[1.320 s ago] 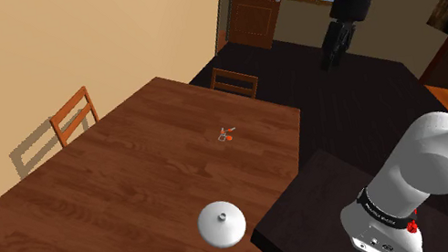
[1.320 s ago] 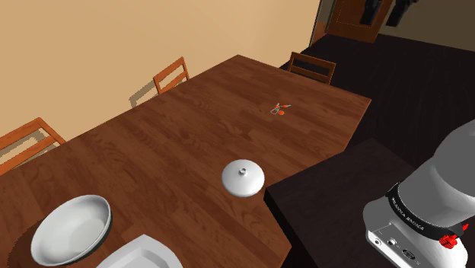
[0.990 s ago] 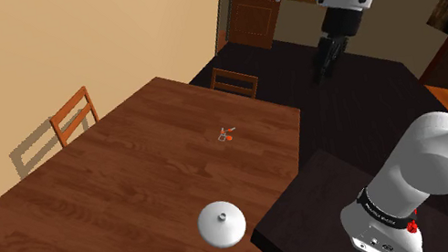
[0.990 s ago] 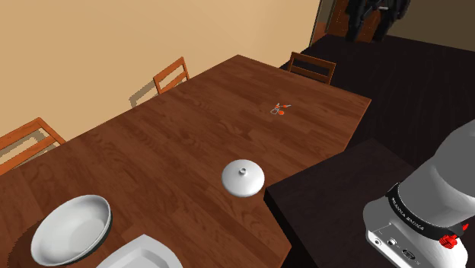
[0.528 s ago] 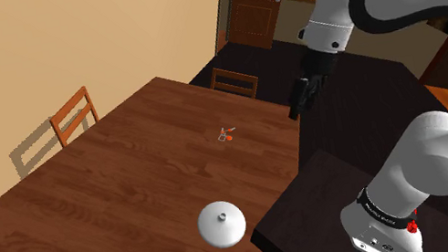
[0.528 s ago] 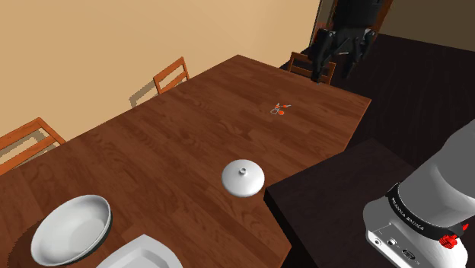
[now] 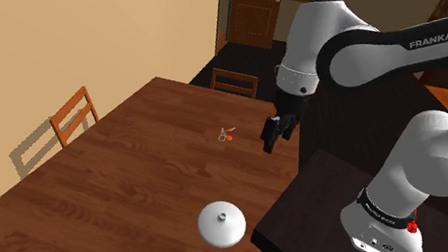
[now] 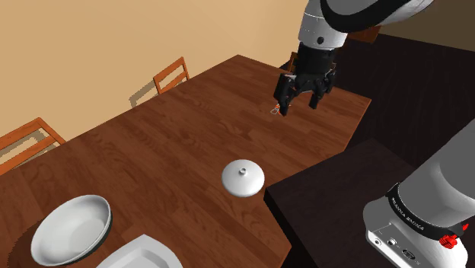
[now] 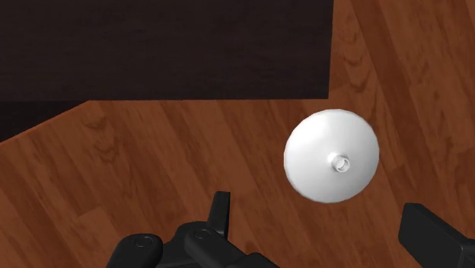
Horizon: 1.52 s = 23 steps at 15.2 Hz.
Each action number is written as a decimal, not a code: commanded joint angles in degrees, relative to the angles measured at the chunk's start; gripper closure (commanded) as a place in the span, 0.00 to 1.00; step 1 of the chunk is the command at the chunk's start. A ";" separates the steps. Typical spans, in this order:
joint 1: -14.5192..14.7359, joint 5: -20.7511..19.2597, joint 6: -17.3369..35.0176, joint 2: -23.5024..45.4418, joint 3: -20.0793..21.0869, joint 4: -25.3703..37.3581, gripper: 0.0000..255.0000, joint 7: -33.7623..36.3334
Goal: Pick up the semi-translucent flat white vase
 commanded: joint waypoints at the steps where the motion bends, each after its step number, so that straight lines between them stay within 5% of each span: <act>1: 0.73 1.46 5.28 3.29 3.13 -1.20 0.00 2.31; 6: 0.34 2.24 18.16 14.61 10.75 -1.31 0.00 8.44; 10: -2.83 -2.18 28.51 25.87 17.61 0.36 0.00 16.11; 13: -7.40 -13.10 35.56 35.74 22.72 2.53 0.00 26.85; 15: -9.46 -26.91 38.88 43.29 23.55 4.74 0.00 38.58; 18: -3.82 -46.59 40.70 53.65 16.27 9.74 0.00 55.48; 23: 0.99 -52.20 43.05 57.39 10.33 10.83 0.00 59.76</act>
